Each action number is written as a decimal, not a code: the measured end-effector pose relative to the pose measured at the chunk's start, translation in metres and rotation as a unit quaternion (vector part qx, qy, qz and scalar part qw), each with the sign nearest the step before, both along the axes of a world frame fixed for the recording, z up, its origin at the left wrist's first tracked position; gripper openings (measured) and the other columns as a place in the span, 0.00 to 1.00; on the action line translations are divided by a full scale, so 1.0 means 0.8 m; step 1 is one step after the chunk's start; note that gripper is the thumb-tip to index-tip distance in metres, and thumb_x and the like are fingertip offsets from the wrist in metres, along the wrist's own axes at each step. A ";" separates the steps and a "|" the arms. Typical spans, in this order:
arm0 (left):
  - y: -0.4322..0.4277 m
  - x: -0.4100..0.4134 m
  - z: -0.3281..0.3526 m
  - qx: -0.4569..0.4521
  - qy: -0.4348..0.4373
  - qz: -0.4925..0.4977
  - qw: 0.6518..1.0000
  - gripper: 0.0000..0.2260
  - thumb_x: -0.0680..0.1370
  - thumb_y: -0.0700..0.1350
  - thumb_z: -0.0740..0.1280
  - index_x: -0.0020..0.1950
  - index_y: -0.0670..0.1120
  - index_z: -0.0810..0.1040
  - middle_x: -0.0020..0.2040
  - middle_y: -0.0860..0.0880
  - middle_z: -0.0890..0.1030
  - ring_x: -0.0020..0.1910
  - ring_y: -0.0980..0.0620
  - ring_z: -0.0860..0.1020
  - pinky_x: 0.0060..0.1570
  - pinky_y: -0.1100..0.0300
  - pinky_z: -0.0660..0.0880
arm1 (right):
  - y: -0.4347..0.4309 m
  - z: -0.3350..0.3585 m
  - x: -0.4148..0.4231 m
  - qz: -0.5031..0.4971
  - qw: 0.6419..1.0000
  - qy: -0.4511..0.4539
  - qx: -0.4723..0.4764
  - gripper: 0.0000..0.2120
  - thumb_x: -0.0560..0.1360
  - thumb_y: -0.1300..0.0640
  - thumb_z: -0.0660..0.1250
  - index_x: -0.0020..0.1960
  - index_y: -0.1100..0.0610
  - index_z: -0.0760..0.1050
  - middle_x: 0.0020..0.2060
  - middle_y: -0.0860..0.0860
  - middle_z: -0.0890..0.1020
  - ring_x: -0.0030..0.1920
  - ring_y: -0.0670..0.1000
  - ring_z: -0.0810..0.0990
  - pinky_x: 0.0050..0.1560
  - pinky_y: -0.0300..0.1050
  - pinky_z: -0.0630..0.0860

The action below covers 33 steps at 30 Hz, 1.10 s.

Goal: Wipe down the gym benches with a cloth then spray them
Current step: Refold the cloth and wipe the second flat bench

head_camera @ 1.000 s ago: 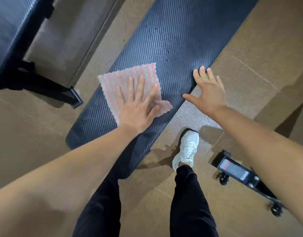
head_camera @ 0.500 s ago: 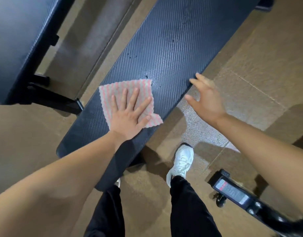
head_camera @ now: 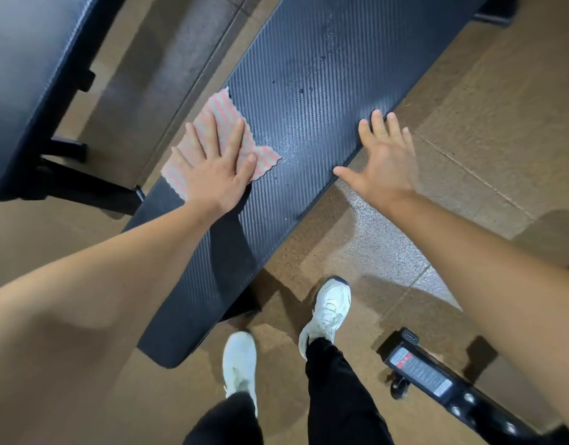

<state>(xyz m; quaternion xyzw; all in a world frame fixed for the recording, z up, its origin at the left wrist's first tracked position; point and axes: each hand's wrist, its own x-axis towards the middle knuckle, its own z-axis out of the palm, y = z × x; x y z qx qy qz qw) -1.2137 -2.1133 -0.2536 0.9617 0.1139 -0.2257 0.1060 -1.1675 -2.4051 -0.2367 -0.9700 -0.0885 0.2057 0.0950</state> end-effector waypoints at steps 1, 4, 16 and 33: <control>-0.010 -0.001 0.000 -0.016 0.001 0.003 1.000 0.28 0.83 0.68 0.45 0.81 0.67 0.38 0.83 0.46 0.35 0.80 0.38 0.32 0.75 0.30 0.36 | 0.001 0.001 0.001 -0.001 1.000 0.004 0.002 0.45 0.75 0.32 0.65 0.81 0.56 0.55 0.81 0.56 0.53 0.81 0.58 0.48 0.81 0.57 0.47; -0.050 -0.016 -0.005 -0.017 -0.021 -0.071 0.997 0.27 0.83 0.67 0.43 0.81 0.66 0.38 0.84 0.46 0.37 0.81 0.38 0.34 0.75 0.29 0.36 | -0.001 0.004 0.004 0.003 1.000 0.009 -0.005 0.45 0.75 0.31 0.64 0.81 0.56 0.55 0.81 0.56 0.53 0.81 0.58 0.49 0.81 0.56 0.46; -0.098 -0.048 -0.014 -0.009 -0.045 -0.207 0.977 0.27 0.84 0.66 0.44 0.83 0.64 0.46 0.84 0.50 0.41 0.82 0.36 0.39 0.76 0.29 0.44 | -0.012 0.018 0.027 0.032 0.996 0.079 -0.032 0.40 0.77 0.33 0.61 0.81 0.51 0.54 0.82 0.50 0.54 0.81 0.55 0.49 0.80 0.54 0.46; -0.051 0.149 -0.004 -0.017 -0.019 -0.137 0.990 0.27 0.84 0.65 0.44 0.82 0.65 0.40 0.84 0.46 0.36 0.81 0.35 0.37 0.73 0.25 0.40 | -0.020 0.035 0.042 0.025 0.986 0.161 0.023 0.30 0.83 0.44 0.59 0.81 0.49 0.55 0.81 0.48 0.53 0.82 0.55 0.45 0.81 0.54 0.41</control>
